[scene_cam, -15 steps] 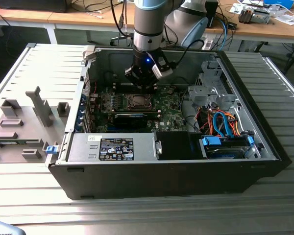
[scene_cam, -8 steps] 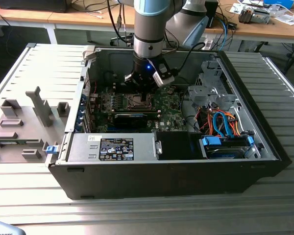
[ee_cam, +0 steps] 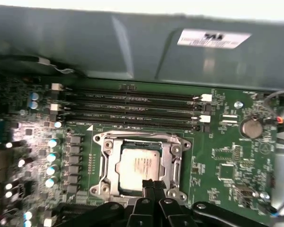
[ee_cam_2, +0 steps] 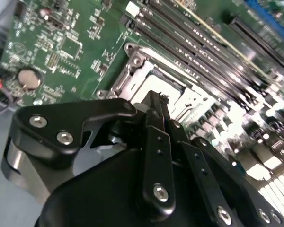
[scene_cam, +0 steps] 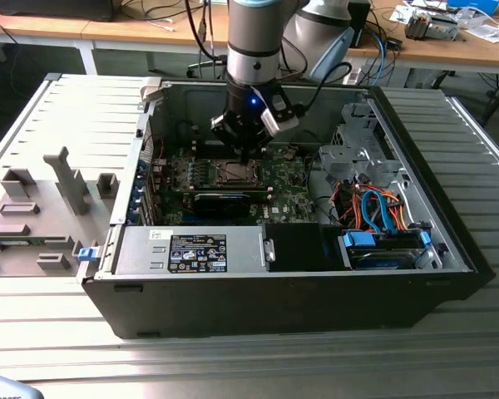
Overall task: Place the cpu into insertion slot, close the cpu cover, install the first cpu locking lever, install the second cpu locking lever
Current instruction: 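Install the first cpu locking lever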
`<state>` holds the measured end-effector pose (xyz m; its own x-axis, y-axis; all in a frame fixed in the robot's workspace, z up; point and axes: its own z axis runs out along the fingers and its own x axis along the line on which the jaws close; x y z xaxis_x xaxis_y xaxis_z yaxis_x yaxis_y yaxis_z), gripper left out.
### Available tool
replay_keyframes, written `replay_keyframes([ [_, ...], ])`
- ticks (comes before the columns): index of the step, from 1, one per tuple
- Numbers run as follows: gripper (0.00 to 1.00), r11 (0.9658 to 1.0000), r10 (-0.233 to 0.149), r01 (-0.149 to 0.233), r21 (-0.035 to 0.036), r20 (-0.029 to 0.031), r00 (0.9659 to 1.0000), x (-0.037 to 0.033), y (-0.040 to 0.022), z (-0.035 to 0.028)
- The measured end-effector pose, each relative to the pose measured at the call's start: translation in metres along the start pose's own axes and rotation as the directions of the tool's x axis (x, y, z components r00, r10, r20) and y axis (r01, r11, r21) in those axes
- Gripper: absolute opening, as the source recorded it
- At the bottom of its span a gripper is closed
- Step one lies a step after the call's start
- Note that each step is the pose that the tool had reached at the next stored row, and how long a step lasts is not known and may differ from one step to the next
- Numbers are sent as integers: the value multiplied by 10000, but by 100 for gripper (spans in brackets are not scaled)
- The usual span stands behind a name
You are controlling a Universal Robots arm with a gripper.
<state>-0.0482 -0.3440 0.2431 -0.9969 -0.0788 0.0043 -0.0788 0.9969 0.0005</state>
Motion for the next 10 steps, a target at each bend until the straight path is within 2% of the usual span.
replay_keyframes([
  [3,11,10000,0,0,1,0,10000,1,0,-117],
  [4,11,10000,1,-1,0,1,10000,1,0,-137],
  [10,11,10000,0,0,1,0,10000,1,0,-150],
])
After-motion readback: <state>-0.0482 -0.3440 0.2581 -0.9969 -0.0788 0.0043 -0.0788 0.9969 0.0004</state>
